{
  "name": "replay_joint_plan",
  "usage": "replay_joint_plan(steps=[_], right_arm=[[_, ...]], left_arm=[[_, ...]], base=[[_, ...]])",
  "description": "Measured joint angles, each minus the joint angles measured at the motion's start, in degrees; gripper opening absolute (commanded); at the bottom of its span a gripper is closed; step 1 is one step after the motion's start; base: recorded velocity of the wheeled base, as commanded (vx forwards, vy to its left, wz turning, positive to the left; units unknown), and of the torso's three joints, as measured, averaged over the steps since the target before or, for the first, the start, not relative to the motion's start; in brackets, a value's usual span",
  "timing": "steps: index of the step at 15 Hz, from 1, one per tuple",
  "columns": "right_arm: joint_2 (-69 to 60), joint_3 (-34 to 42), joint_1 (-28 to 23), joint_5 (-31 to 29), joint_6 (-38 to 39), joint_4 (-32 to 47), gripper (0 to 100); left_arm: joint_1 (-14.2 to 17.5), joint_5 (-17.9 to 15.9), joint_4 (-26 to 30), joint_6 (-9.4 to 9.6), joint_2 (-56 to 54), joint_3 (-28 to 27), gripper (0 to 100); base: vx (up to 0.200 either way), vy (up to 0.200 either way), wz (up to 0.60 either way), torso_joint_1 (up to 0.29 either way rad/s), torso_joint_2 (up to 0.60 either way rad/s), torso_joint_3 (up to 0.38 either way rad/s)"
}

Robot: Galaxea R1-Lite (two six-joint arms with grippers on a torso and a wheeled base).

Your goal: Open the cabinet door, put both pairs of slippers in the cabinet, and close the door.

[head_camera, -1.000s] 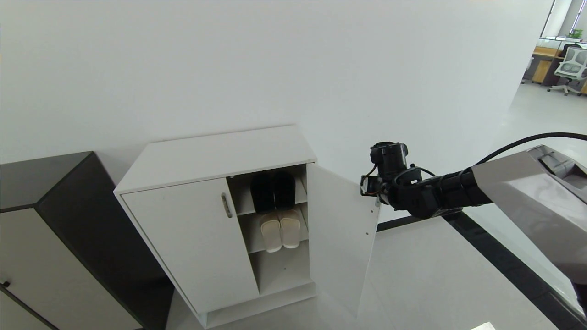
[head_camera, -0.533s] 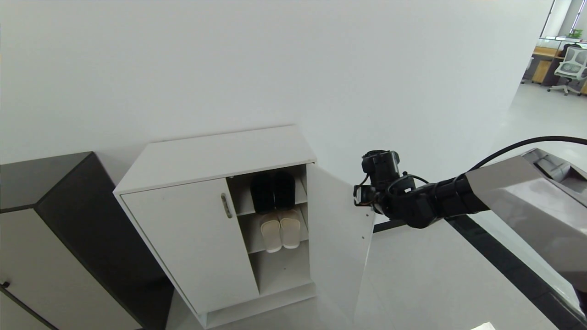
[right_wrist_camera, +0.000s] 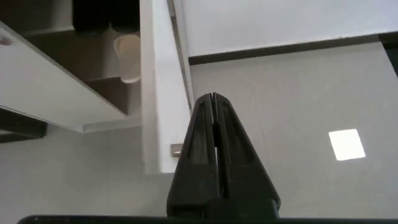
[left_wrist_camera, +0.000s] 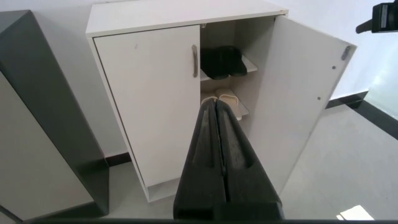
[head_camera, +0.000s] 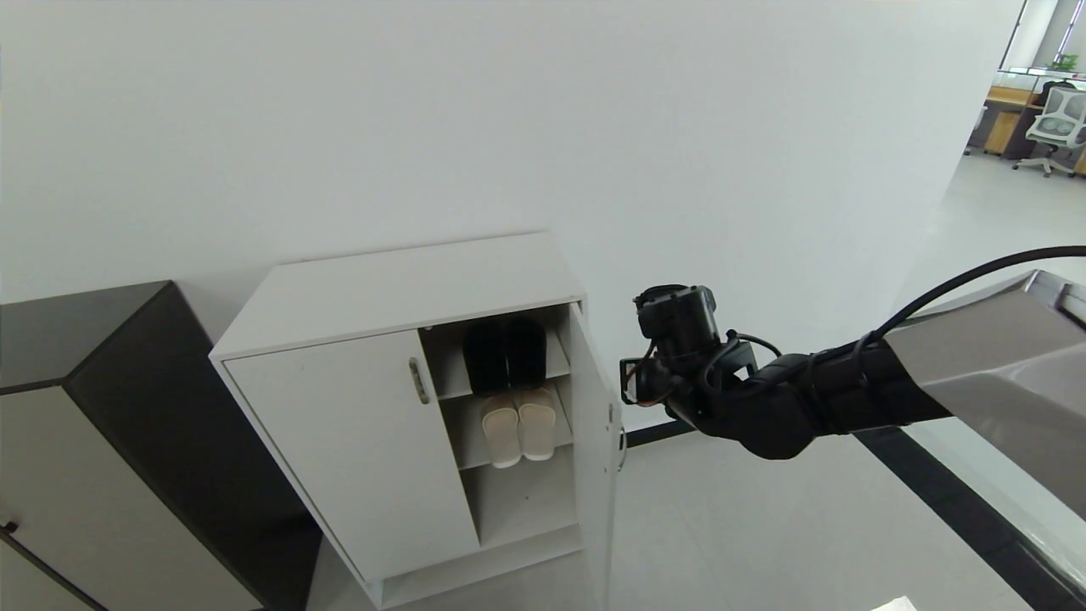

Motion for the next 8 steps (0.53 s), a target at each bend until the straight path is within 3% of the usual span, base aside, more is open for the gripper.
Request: replay_joint_plan(steps=[6, 8], right_arm=[[-1.8, 5.2, 2.3, 0.0, -3.8, -8.0, 0], [-1.9, 5.5, 2.5, 0.0, -3.9, -7.9, 0]], left_arm=[[0.0, 0.0, 0.0, -0.04, 0.0, 0.0, 0], [0.0, 0.0, 0.0, -0.01, 0.0, 0.0, 0]], base=[[0.0, 0.0, 0.0, 0.0, 0.0, 0.0], [0.0, 0.0, 0.6, 0.005, 0.0, 0.002]])
